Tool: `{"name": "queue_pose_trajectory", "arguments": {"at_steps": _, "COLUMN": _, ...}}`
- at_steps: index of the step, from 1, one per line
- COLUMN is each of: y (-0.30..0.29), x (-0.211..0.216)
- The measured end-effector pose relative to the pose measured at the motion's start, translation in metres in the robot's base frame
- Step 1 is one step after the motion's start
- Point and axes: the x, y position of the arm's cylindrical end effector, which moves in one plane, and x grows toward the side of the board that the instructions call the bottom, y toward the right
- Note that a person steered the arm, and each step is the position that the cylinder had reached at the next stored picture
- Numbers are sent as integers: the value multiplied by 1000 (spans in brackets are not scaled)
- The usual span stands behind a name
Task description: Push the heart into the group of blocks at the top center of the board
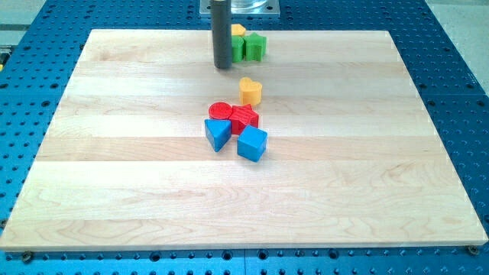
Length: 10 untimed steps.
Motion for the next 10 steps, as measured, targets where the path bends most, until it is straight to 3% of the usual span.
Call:
{"name": "queue_pose_trajectory", "arguments": {"at_steps": 2, "y": -41, "x": 56}}
{"name": "queue_pose_trajectory", "arguments": {"at_steps": 3, "y": -18, "x": 112}}
{"name": "queue_pose_trajectory", "arguments": {"at_steps": 4, "y": 12, "x": 130}}
{"name": "queue_pose_trajectory", "arguments": {"at_steps": 7, "y": 67, "x": 114}}
{"name": "queue_pose_trajectory", "arguments": {"at_steps": 8, "y": 59, "x": 82}}
{"name": "queue_pose_trajectory", "arguments": {"at_steps": 10, "y": 39, "x": 98}}
